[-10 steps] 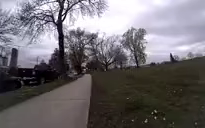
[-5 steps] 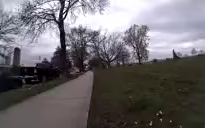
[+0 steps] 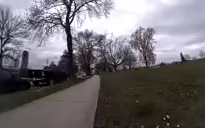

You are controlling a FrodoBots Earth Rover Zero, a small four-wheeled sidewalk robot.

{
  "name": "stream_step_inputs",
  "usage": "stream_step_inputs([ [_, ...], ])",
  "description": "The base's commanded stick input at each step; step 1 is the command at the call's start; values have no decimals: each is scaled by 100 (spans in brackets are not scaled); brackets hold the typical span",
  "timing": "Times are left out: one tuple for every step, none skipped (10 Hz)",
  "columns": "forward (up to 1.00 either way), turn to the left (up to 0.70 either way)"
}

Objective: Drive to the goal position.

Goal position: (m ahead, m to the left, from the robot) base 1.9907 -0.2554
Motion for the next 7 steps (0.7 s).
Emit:
stream_step_inputs([
  [0,100],
  [0,100],
  [0,100],
  [0,100],
  [0,100],
  [13,92],
  [100,40],
])
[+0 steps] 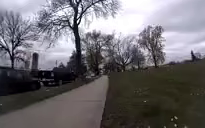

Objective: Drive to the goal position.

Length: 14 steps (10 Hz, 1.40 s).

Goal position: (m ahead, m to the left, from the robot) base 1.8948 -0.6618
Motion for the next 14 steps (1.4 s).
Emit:
stream_step_inputs([
  [100,40],
  [100,40],
  [100,40],
  [100,40],
  [100,40],
  [100,40],
  [100,40],
  [98,40],
  [36,36],
  [0,15],
  [63,0],
  [100,0],
  [100,0],
  [100,0],
])
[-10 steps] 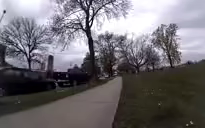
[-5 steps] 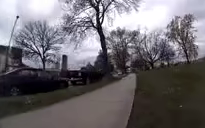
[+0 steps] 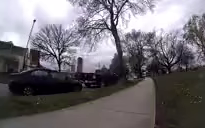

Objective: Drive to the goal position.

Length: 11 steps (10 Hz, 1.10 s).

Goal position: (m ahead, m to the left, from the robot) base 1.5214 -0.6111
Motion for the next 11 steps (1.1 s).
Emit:
stream_step_inputs([
  [100,0],
  [100,0],
  [100,0],
  [100,-4],
  [100,-23],
  [90,-46],
  [6,-96],
  [0,-94],
  [0,-44],
  [0,-21],
  [0,-1],
])
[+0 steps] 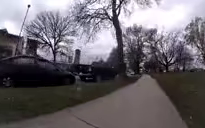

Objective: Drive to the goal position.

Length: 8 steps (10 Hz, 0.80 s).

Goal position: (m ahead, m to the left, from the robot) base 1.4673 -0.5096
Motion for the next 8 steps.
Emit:
stream_step_inputs([
  [100,-5],
  [100,-40],
  [84,-49],
  [47,-72],
  [10,-94],
  [0,-100],
  [0,-100],
  [0,-100],
])
